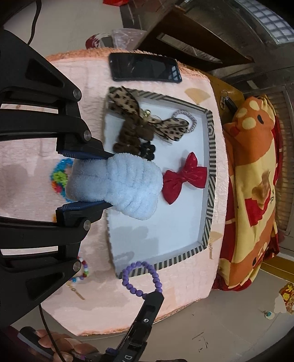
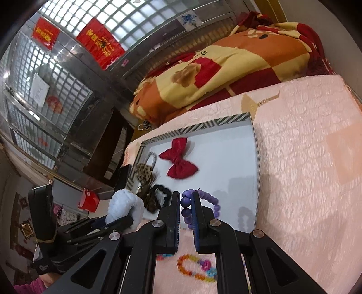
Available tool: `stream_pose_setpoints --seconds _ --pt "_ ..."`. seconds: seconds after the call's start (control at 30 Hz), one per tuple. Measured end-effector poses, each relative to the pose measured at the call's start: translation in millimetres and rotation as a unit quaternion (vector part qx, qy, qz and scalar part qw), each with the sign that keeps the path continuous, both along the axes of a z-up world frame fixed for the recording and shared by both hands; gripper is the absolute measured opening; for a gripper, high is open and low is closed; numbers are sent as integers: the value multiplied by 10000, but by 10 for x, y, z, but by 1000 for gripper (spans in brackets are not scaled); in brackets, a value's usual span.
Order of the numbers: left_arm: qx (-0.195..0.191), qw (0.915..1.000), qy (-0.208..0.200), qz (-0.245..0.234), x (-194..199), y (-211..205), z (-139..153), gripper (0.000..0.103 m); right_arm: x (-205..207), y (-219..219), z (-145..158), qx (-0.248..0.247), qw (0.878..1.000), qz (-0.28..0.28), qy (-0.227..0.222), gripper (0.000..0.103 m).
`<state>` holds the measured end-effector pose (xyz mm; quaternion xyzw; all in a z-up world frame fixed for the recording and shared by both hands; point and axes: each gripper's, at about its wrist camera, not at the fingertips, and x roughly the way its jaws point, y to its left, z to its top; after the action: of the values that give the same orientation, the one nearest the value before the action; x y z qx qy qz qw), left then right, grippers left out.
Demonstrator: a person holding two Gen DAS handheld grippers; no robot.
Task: Organize jewelry
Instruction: 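Carry the fuzzy scrunchie and purple bracelet into the tray and open both tools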
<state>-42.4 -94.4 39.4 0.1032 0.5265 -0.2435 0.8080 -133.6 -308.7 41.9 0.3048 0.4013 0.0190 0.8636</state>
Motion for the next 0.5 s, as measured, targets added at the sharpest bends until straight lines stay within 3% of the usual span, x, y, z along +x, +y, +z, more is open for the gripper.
stream_pose_setpoints --seconds 0.5 --pt "233 9989 310 -244 474 -354 -376 29 793 -358 -405 123 9980 -455 416 9"
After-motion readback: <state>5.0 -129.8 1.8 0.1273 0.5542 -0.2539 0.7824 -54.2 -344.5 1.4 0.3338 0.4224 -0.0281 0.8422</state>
